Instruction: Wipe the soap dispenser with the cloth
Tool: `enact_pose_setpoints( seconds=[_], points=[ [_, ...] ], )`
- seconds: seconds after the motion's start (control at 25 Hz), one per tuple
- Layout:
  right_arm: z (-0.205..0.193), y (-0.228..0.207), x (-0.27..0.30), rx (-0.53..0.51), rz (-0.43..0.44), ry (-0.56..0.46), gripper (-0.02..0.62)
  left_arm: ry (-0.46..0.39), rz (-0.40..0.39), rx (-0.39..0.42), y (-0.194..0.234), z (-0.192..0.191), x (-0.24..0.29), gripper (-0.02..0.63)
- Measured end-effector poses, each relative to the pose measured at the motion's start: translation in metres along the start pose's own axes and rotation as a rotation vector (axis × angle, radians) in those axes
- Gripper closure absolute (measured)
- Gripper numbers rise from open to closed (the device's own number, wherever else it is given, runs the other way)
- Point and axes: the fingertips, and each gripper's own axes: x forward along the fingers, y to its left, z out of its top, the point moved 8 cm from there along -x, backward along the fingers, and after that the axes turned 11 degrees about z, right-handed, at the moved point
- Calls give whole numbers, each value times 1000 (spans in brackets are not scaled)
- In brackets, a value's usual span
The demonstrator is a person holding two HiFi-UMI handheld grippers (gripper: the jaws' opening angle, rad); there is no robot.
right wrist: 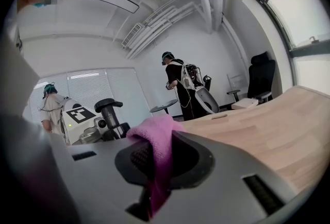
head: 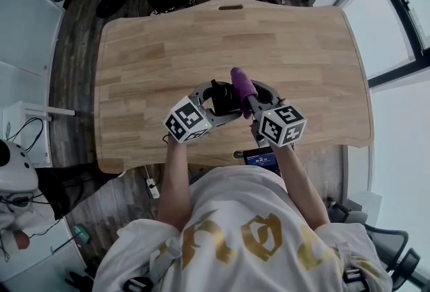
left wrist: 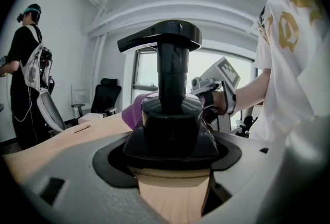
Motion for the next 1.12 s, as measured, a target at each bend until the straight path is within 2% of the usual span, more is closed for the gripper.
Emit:
enact_pose_setpoints(
  seconds=[0.28,0.68,1.12],
  points=[
    [-4,3,4,9,-17,28,561,-11,-1,-14,3,0,-6,249],
    [-12,8,9,18,-17,51,561,-80,17,-70,14,2,-21,249],
    [-17,8,16,17,-5,73,561,-81,18,-81,15,0,-29,249]
  ],
)
